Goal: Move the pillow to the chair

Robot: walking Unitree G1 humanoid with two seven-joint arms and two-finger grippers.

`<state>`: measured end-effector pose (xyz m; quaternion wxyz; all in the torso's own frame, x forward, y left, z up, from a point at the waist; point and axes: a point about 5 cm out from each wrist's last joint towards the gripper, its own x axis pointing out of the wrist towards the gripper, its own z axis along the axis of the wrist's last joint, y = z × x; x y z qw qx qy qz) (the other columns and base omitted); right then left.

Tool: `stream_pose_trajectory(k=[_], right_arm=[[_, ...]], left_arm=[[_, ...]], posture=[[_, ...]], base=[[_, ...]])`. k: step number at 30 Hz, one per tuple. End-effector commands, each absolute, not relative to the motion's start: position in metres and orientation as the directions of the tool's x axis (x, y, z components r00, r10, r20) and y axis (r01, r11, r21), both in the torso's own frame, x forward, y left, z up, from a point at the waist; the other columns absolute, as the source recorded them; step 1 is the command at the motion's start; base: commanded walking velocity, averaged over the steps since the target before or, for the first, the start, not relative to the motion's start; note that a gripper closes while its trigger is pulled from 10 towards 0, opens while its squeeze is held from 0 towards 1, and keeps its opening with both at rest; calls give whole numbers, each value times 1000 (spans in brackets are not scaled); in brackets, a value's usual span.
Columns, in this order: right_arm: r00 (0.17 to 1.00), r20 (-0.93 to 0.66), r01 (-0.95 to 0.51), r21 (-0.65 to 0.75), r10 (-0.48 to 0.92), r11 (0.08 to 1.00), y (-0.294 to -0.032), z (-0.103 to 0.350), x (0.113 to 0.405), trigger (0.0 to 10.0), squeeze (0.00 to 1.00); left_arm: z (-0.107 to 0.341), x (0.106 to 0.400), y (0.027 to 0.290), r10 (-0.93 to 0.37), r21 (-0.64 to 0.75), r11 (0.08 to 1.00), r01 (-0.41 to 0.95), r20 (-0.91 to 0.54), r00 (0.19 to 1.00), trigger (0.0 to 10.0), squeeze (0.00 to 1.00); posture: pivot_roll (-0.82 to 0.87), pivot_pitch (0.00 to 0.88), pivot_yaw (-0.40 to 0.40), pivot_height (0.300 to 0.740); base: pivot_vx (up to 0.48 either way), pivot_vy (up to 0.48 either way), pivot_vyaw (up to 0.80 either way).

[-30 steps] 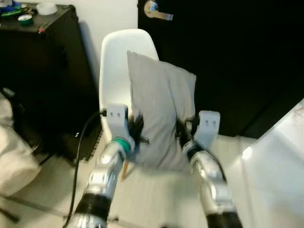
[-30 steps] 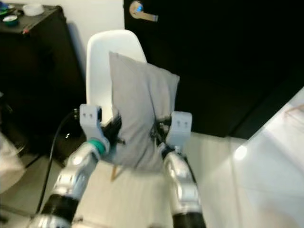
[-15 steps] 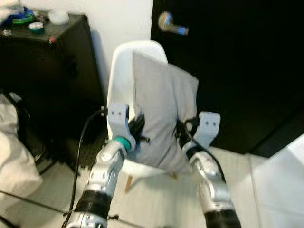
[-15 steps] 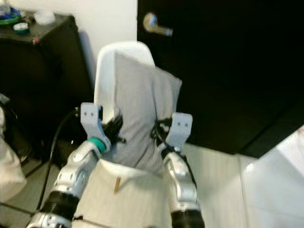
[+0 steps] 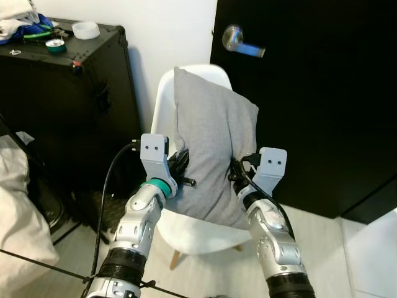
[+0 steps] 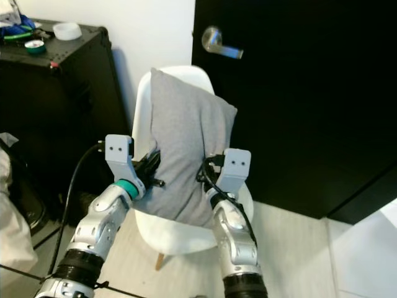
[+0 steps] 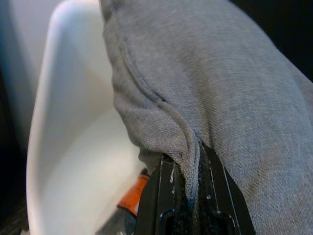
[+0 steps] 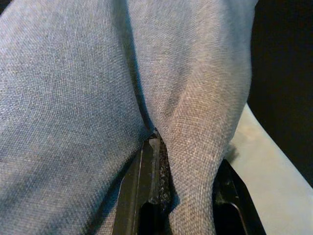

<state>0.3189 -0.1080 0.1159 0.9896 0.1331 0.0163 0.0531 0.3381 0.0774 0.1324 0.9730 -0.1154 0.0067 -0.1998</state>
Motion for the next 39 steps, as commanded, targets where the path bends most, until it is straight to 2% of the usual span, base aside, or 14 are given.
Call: stream_pose_trajectory(k=[1, 7, 29, 39], right_arm=[[984, 24, -174, 274, 174, 946, -91, 125, 319, 10000, 0], [985, 22, -172, 275, 172, 946, -91, 124, 319, 10000, 0], [986, -6, -161, 285, 169, 945, -92, 119, 318, 10000, 0], [988, -45, -132, 245, 147, 960, -96, 111, 318, 10000, 0]], left_arm=[[136, 335, 62, -467, -216, 858, 466, 51, 883, 10000, 0], [135, 335, 62, -468, -211, 859, 466, 45, 883, 10000, 0], [132, 334, 59, -479, -201, 857, 475, 30, 877, 10000, 0], [129, 333, 61, -481, -195, 858, 474, 17, 877, 10000, 0]], posture=[[-76, 21, 36, 740], [-76, 22, 37, 740], [-82, 17, 43, 740], [-81, 15, 45, 740]], base=[[368, 0, 0], [344, 0, 0], [0, 0, 0], [0, 0, 0]])
